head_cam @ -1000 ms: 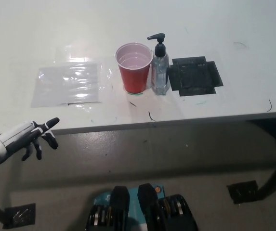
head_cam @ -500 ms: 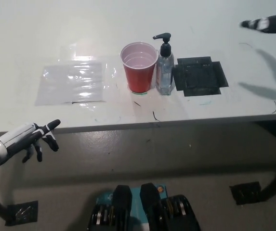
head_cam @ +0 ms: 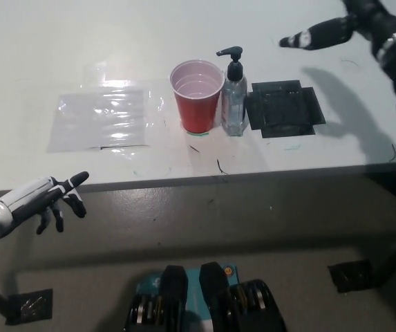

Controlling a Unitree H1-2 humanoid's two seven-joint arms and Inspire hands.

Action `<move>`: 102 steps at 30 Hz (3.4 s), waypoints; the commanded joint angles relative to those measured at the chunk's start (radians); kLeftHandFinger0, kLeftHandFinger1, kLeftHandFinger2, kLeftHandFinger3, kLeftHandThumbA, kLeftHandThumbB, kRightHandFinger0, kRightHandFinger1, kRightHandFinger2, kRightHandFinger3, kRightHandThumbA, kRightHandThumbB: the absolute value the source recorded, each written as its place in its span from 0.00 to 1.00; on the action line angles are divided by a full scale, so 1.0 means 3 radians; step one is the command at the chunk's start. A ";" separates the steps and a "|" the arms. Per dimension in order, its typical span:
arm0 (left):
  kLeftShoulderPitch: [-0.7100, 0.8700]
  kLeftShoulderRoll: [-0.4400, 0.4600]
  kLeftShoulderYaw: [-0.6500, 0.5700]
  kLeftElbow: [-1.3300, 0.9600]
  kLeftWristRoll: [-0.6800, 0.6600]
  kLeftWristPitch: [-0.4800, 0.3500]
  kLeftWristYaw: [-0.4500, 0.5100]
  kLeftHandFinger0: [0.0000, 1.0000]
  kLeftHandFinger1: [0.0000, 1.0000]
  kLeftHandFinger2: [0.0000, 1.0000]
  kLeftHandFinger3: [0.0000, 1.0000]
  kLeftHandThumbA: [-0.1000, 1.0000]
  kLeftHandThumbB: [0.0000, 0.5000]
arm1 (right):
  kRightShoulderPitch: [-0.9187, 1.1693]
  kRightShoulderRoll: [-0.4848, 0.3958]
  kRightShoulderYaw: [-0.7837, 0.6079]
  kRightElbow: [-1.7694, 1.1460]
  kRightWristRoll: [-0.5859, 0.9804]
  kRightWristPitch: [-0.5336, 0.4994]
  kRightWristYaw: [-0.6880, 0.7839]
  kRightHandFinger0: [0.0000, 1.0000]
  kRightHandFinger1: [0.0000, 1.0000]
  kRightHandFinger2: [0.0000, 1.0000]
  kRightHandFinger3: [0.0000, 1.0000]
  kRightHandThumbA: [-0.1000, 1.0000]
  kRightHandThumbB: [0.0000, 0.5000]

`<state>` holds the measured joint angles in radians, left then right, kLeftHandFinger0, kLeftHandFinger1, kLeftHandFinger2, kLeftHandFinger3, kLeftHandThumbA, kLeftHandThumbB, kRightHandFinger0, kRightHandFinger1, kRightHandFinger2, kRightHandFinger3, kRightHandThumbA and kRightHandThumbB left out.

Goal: The robot uses its right hand to press the hand soap kept in the middle of the table to get liquid hand soap out

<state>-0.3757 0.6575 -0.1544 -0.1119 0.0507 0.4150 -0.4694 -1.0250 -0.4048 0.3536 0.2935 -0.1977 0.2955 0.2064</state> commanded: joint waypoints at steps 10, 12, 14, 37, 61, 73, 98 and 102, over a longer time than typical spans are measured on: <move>-0.0131 0.0092 0.0015 -0.0090 0.0033 0.0054 -0.0112 0.15 0.30 0.50 0.76 1.00 0.38 | -0.0319 0.0190 0.0327 0.0019 -0.0530 -0.0213 0.0200 1.00 1.00 1.00 1.00 1.00 0.92; -0.0136 0.0087 0.0021 -0.0057 0.0028 0.0017 -0.0127 0.14 0.29 0.49 0.75 1.00 0.40 | -0.0318 0.0274 0.0425 0.0070 -0.0621 -0.0207 0.0218 1.00 1.00 1.00 1.00 1.00 0.97; -0.0150 0.0093 0.0014 -0.0055 0.0042 0.0013 -0.0135 0.14 0.29 0.49 0.74 1.00 0.41 | -0.0313 0.0295 0.0482 0.0147 -0.0671 -0.0310 0.0206 1.00 1.00 1.00 1.00 1.00 0.95; -0.0255 0.0120 -0.0012 -0.0060 0.0100 0.0029 -0.0219 0.16 0.30 0.49 0.73 1.00 0.37 | -0.0147 0.0556 0.0562 0.0793 -0.0964 -0.0692 0.0112 1.00 1.00 1.00 1.00 1.00 0.80; -0.0428 0.0122 0.0009 -0.0012 0.0126 0.0036 -0.0286 0.18 0.32 0.51 0.73 1.00 0.39 | 0.0334 0.0528 0.0648 0.0967 -0.1183 -0.1090 0.0093 1.00 1.00 1.00 1.00 1.00 0.79; -0.0520 0.0148 0.0011 -0.0004 0.0143 0.0012 -0.0329 0.19 0.32 0.51 0.73 1.00 0.42 | 0.0558 0.0636 0.0684 0.1031 -0.1326 -0.0994 0.0015 1.00 1.00 1.00 1.00 1.00 0.86; -0.0712 0.0151 0.0020 0.0040 0.0173 -0.0016 -0.0353 0.25 0.34 0.53 0.73 1.00 0.41 | 0.0503 0.0955 0.0870 0.2287 -0.1639 -0.1349 -0.0534 1.00 1.00 1.00 1.00 1.00 1.00; -0.0744 0.0141 0.0020 0.0091 0.0175 -0.0017 -0.0369 0.22 0.34 0.53 0.73 1.00 0.52 | 0.0494 0.0936 0.0891 0.2246 -0.1636 -0.1320 -0.0419 1.00 1.00 1.00 1.00 1.00 1.00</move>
<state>-0.5454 0.6582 -0.1604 -0.0817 0.0972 0.4216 -0.5664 -0.9972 -0.1400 0.5625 0.8609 -0.6816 -0.1299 -0.0856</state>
